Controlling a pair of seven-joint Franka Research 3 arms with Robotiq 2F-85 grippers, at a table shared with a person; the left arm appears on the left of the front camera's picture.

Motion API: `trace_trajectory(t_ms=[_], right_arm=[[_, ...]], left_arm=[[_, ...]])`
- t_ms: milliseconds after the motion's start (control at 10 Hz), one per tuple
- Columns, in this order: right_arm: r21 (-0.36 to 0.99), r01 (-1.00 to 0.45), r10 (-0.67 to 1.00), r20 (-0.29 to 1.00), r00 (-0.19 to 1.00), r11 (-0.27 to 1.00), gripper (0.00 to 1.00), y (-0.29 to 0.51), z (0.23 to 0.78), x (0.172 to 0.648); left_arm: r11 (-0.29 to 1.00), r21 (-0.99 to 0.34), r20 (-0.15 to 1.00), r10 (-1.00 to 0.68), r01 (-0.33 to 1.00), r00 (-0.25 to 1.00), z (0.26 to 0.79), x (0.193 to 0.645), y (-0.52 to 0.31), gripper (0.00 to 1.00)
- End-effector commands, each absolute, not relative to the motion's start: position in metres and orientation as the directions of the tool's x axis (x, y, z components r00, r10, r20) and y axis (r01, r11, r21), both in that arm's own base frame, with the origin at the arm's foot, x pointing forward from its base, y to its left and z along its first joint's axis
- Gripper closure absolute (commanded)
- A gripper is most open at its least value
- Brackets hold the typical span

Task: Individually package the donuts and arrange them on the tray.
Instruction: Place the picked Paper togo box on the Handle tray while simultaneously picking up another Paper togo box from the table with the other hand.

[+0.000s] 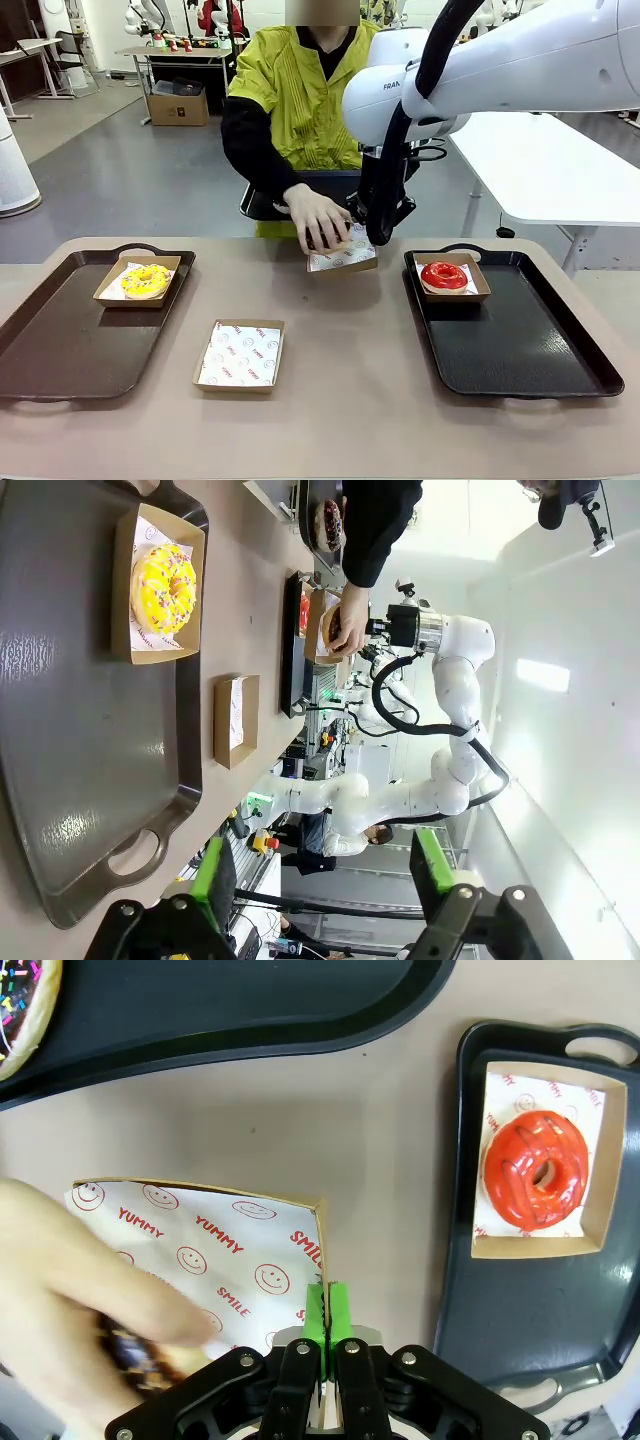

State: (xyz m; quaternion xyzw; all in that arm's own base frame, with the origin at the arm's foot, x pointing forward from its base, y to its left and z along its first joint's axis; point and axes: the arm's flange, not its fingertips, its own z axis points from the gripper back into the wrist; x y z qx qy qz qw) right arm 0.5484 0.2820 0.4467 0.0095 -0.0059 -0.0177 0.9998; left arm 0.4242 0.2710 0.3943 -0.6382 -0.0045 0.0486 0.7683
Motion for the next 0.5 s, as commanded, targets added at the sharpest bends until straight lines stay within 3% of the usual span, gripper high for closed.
trace_trajectory(t_ms=[0, 400], right_arm=[[0.017, 0.035, -0.036, 0.01, 0.999, 0.999, 1.0, 0.2799, 0.4491, 0.5465], [0.017, 0.035, -0.036, 0.01, 0.999, 0.999, 1.0, 0.2799, 0.4491, 0.5465]], left_arm=[[0.17, -0.984, -0.04, 0.074, -0.052, 0.996, 0.3951, 0.4202, 0.2711, 0.09], [0.17, -0.984, -0.04, 0.074, -0.052, 0.996, 0.3951, 0.4202, 0.2711, 0.09]])
